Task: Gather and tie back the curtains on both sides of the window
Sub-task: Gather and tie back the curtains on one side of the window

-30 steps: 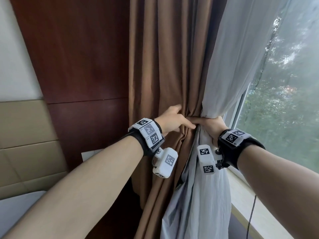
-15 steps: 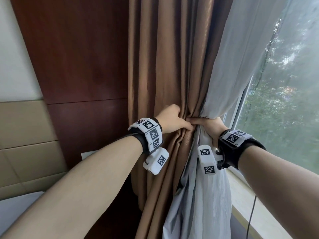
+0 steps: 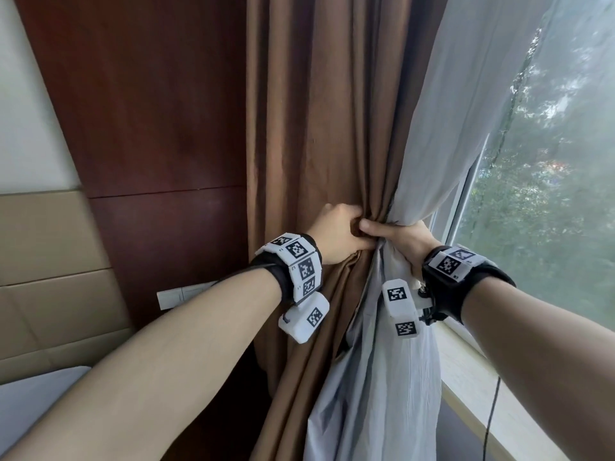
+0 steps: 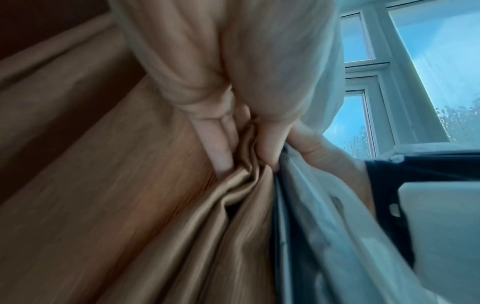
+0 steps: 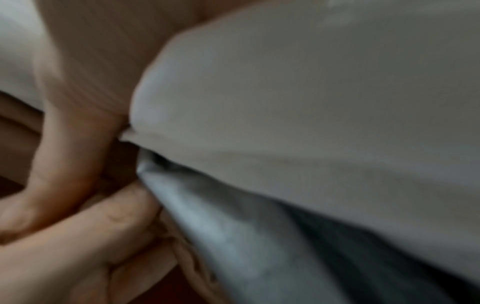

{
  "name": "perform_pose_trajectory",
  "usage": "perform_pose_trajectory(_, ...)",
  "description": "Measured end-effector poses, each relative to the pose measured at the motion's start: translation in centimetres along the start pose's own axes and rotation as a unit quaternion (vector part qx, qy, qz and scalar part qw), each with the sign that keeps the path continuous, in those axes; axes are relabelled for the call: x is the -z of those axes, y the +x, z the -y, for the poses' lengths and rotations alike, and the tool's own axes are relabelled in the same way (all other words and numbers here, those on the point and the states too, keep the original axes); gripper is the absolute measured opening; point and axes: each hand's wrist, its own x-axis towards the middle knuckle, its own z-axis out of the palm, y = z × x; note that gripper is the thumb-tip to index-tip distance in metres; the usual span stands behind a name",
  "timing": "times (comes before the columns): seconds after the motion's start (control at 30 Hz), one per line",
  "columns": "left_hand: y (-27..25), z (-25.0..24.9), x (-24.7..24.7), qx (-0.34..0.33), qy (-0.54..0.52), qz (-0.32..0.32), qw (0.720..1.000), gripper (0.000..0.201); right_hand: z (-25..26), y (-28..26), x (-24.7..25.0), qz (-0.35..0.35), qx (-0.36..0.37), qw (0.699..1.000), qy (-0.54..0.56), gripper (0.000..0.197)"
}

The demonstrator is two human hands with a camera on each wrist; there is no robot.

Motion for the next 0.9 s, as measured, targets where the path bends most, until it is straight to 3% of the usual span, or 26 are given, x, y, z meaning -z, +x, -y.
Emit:
perform_pose_trajectory(0.1,0.3,-0.6,0.4,-0.006,0.041,0.082,0.996,0.048,0.1,-0.2,-0.1,-0.02,0.006,0.999,-0.029,0.039)
perform_pose_trajectory(0.23,-0.1,-0.9,1.0,0.037,-0.086,0.156,0.983,0.045,0.3,-0.3,0.0,-0.064,0.014,0.996,-0.063,0.048)
perform_pose_trajectory(0.27,-0.2,-0.8,1.2,0.046,-0.125,0.152,0.979,0.033,0.3,-0.3,0.0,-0.071,0.017,0.995,-0.067,0.05)
perform_pose_trajectory(0.3,-0.3,-0.7,1.5,0.059,-0.17,0.135,0.974,0.034,0.3,-0.3,0.1,-0.079,0.022,0.994,-0.072,0.048)
perform_pose_trajectory(0.37,-0.2,-0.6,2.4,0.097,-0.249,0.092,0.959,0.058,0.2,-0.3,0.1,-0.101,0.022,0.991,-0.081,0.04)
perform_pose_trajectory(0.43,0.5,0.0,3.5,0.09,-0.305,0.023,0.948,0.045,0.0,-0.1,0.3,-0.124,0.007,0.989,-0.083,0.038)
perform_pose_trajectory(0.53,1.6,0.7,4.4,0.115,-0.311,-0.06,0.942,0.035,0.2,-0.1,0.1,-0.122,-0.004,0.99,-0.072,0.037)
perform_pose_trajectory(0.57,1.9,0.9,4.1,0.13,-0.285,-0.075,0.947,0.047,0.3,-0.2,-0.2,-0.117,-0.005,0.991,-0.069,0.036)
perform_pose_trajectory(0.63,2.2,1.2,3.1,0.158,-0.235,-0.072,0.956,0.092,0.4,-0.5,-0.7,-0.11,-0.007,0.991,-0.071,0.034)
perform_pose_trajectory(0.7,2.7,2.0,1.6,0.169,-0.265,-0.04,0.949,0.112,0.5,-0.6,-0.9,-0.1,-0.007,0.992,-0.072,0.034)
perform_pose_trajectory(0.8,2.6,1.9,0.3,0.179,-0.331,0.004,0.927,0.108,0.6,-0.6,-0.4,-0.087,-0.001,0.994,-0.062,0.035)
perform_pose_trajectory(0.9,1.9,1.1,0.4,0.16,-0.343,0.046,0.924,0.075,0.6,-0.5,-0.1,-0.082,0.004,0.995,-0.052,0.038)
